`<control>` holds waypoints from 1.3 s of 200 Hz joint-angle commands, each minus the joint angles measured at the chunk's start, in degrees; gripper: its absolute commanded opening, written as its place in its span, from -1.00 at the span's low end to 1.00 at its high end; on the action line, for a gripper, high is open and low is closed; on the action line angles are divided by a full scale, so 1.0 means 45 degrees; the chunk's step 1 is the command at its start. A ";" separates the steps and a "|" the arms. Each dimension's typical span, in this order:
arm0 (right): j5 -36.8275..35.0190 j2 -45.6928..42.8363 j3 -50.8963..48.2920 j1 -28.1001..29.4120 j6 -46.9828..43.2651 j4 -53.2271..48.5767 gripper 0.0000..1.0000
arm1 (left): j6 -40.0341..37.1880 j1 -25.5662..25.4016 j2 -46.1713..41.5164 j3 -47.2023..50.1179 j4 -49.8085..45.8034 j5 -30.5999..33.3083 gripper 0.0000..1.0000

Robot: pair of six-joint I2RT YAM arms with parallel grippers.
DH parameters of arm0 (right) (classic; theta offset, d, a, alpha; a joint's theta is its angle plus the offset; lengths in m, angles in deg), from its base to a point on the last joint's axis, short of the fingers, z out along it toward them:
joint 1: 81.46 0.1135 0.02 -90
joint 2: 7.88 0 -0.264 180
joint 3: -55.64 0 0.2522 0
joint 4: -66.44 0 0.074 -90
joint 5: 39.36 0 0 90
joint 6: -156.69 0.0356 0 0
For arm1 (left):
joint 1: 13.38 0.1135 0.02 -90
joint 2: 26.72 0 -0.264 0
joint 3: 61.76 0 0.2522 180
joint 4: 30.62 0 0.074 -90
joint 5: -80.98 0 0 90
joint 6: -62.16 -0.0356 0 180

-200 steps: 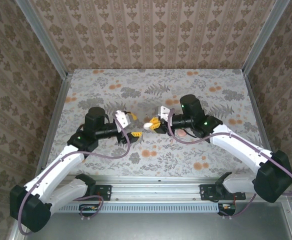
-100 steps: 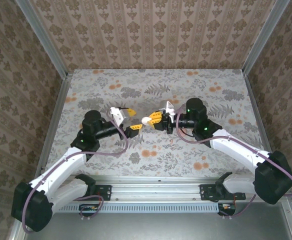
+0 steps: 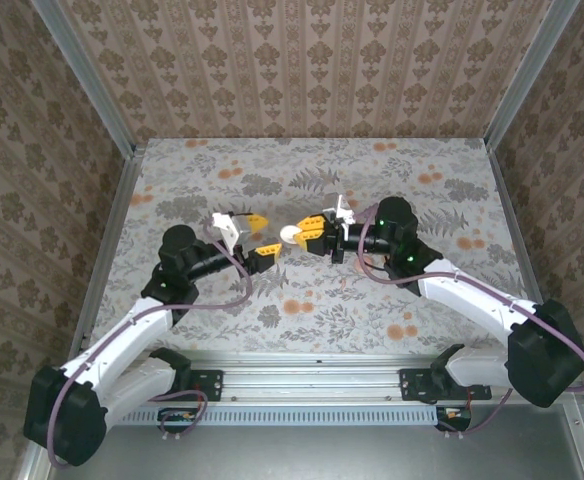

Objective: Insert the wireless bluetooth earbuds into the charging case

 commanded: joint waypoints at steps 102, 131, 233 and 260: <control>0.1372 -0.0300 -0.0550 -0.0037 0.1111 0.1528 -0.68 | -0.0136 -0.0084 0.0348 -0.0513 0.0666 -0.2385 0.20; 0.1882 -0.0080 -0.0405 -0.0027 0.1106 0.1586 -0.68 | -0.0717 -0.0357 0.0461 -0.0998 -0.0354 -0.3037 0.11; 0.2711 0.0374 0.0062 -0.0057 0.1097 0.1762 -0.66 | -0.1409 -0.0679 0.0509 -0.1258 -0.1220 -0.3511 -0.14; 0.3210 0.0429 0.0259 -0.0056 0.1086 0.1546 -0.66 | -0.1407 -0.0700 0.0546 -0.1320 -0.1255 -0.3747 -0.27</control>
